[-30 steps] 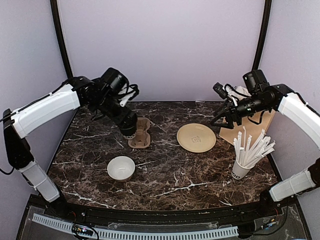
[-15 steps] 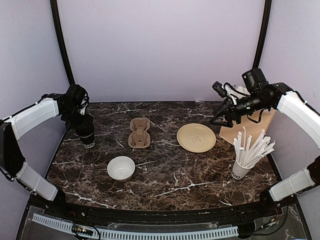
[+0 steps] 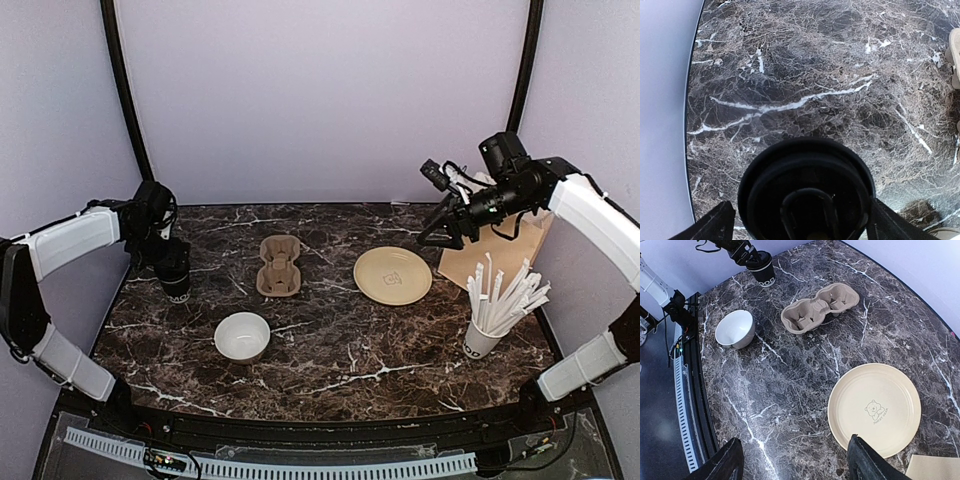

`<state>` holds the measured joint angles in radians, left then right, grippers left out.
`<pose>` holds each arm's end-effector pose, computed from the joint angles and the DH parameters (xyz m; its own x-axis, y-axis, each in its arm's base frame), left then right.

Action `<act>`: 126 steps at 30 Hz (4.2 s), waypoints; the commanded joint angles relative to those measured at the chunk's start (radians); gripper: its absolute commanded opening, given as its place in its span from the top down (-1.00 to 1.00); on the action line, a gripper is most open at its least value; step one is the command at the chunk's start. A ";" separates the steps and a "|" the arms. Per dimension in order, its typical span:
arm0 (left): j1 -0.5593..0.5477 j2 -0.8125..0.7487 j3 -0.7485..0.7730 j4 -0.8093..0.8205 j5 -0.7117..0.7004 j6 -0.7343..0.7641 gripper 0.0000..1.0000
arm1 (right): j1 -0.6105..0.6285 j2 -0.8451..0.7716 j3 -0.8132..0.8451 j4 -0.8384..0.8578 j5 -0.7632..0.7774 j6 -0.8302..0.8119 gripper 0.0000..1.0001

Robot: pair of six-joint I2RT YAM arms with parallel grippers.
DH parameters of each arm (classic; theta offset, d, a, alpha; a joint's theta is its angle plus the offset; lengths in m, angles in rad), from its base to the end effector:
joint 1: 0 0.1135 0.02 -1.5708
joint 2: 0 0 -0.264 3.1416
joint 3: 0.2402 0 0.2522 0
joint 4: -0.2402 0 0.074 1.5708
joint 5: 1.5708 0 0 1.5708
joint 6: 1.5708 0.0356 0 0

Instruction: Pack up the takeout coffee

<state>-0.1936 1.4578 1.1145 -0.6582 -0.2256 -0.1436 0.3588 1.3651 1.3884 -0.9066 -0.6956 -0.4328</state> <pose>0.2956 -0.0498 0.2583 -0.8279 0.0202 -0.5605 -0.0498 0.9928 0.1093 0.2484 0.1175 0.3593 -0.3841 -0.4879 -0.7838 -0.8939 0.4091 0.1834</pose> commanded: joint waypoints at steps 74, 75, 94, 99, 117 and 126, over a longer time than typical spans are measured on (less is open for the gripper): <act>-0.359 0.742 0.733 -0.068 0.260 -0.327 0.01 | -0.531 -0.012 0.158 0.130 0.243 0.126 -0.35; -0.360 0.744 0.734 -0.069 0.260 -0.327 0.02 | -0.531 -0.012 0.155 0.130 0.243 0.126 -0.35; -0.391 0.780 0.838 -0.171 0.181 -0.301 0.27 | -0.531 -0.020 0.116 0.149 0.230 0.129 -0.35; -0.397 0.750 0.882 -0.217 0.197 -0.282 0.31 | -0.531 -0.019 0.119 0.148 0.228 0.130 -0.35; -0.467 0.609 0.787 -0.272 0.108 -0.160 0.02 | -0.529 -0.007 0.114 0.153 0.184 0.171 -0.36; -0.396 0.592 0.693 -0.302 0.036 -0.117 -0.11 | -0.529 -0.017 0.109 0.146 0.179 0.172 -0.36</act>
<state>-0.6384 2.0846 1.8713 -0.9222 -0.1623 -0.2981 -0.1669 1.3643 1.5047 -0.7860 -0.4980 -0.2741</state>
